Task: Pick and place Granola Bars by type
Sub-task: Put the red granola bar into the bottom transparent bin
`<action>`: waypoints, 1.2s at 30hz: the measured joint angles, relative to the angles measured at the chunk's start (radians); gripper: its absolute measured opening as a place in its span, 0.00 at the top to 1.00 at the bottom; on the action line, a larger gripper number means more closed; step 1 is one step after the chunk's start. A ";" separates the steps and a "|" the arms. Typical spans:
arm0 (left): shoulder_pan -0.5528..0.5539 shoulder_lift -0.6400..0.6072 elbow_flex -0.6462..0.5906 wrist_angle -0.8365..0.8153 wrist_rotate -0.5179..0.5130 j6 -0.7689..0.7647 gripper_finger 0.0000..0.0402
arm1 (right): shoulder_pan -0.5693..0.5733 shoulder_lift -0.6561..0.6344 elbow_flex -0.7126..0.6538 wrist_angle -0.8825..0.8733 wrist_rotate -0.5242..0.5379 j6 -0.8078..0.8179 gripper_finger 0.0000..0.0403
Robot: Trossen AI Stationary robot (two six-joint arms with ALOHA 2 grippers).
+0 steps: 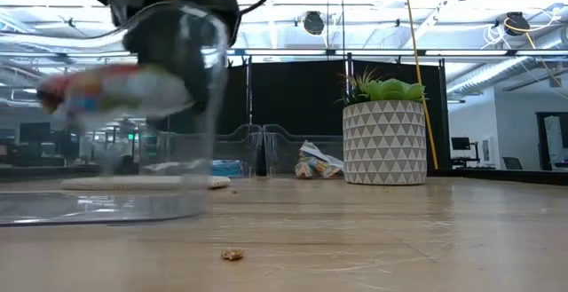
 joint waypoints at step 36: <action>-0.126 -0.427 0.009 -0.300 -0.158 -0.817 0.56 | 0.000 0.002 -0.001 -0.030 -0.001 -0.071 0.48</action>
